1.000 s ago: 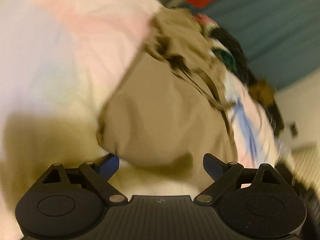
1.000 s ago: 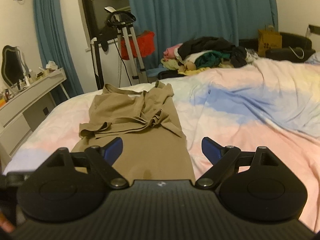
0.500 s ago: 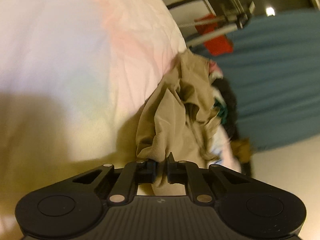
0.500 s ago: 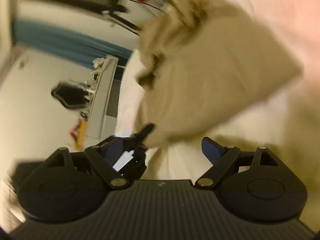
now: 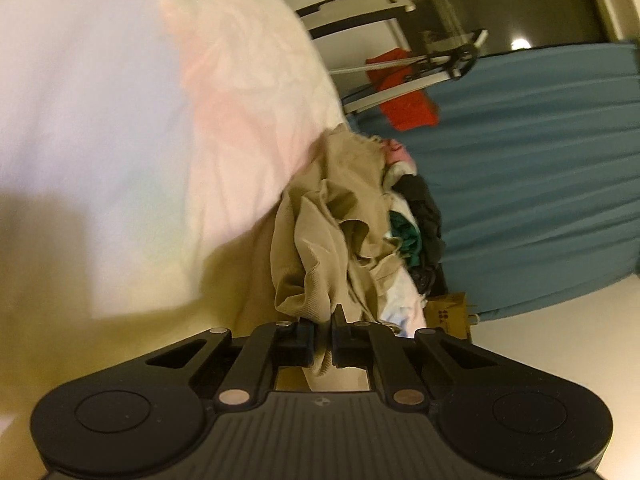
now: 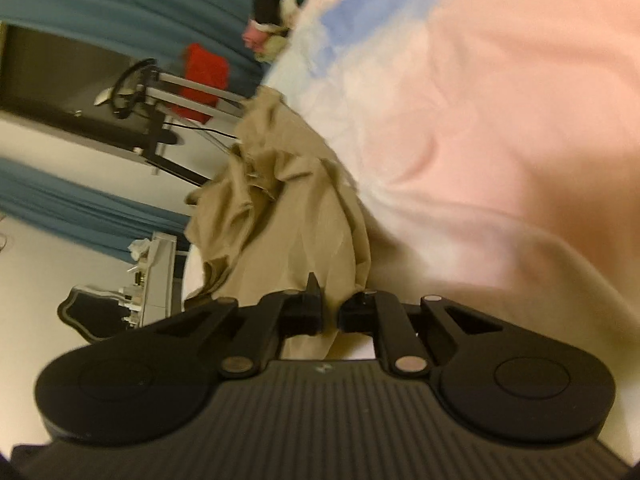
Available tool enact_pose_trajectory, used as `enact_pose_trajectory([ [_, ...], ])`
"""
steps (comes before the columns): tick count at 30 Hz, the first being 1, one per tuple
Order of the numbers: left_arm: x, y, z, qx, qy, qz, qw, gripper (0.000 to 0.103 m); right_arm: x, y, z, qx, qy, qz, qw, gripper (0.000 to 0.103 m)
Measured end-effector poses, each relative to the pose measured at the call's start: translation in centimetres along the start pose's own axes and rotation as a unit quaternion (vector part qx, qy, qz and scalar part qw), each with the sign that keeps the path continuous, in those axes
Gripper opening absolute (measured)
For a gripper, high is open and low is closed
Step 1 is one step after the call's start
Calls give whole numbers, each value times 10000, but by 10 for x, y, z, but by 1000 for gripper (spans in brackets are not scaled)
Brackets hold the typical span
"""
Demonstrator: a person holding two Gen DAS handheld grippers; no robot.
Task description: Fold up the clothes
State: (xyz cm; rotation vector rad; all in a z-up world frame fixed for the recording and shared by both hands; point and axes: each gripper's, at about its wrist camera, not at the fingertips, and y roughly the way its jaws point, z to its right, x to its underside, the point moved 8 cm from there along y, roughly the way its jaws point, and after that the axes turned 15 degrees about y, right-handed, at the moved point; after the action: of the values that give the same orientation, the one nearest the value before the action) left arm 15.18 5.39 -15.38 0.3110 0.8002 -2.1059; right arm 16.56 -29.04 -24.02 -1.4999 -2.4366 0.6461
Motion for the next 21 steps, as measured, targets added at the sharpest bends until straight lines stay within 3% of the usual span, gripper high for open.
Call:
enact_pose_trajectory([
  [5,0,-34,21,201,146,339,9991,6,-3,-27,-27,-461,-150,118,9988,9],
  [8,10,-70,37,330,285,488,9979,6,8,-63,-46,-641,-560,337,9958,9],
  [15,76,-180,43,419,273,564,9972,6,66,-176,-38,-1128,-812,724,9876,9],
  [18,92,-201,45,363,249,552,9975,6,86,-208,-30,-999,-971,914,9860,9],
  [21,88,-201,50,346,306,488,9977,7,80,-210,-33,-886,-1008,949,9864,9],
])
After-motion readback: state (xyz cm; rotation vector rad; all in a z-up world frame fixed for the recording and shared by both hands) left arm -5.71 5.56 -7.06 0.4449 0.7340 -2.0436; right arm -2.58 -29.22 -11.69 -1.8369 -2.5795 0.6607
